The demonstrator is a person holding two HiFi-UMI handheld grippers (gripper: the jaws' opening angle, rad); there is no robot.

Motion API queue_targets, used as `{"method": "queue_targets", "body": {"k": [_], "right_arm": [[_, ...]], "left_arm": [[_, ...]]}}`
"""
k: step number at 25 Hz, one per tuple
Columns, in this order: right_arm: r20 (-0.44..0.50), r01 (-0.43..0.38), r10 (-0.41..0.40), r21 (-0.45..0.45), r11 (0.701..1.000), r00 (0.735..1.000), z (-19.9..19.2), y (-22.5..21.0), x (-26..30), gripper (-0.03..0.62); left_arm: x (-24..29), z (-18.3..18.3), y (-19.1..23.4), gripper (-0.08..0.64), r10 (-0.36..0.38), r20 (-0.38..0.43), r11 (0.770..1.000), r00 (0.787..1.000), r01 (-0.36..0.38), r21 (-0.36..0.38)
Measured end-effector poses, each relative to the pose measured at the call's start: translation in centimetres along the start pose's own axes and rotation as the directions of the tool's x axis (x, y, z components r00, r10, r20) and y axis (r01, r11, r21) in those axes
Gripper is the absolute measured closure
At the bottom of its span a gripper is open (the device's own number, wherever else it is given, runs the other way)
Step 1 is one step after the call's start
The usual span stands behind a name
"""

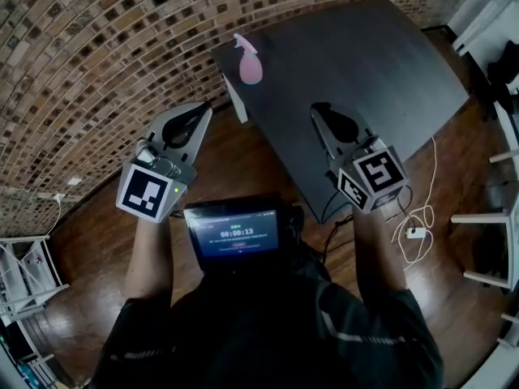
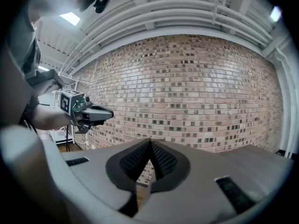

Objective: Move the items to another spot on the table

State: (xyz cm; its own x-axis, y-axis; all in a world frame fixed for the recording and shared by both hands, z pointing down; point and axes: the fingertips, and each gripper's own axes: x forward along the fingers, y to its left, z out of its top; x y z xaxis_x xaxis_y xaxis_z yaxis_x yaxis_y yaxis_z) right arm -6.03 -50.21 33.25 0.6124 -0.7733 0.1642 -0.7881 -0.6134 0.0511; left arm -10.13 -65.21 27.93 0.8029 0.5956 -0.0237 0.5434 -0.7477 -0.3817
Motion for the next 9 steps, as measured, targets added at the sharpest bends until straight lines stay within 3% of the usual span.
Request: {"method": "queue_targets", "body": {"k": [9], "right_arm": [[0.019,0.009,-0.009,-0.006,1.000,1.000,0.9,0.5,-1.6,0.592]], "left_arm": [[-1.2,1.2,-0.5,0.563,0.017,-0.004,1.000,1.000,-0.017,0.015]]}}
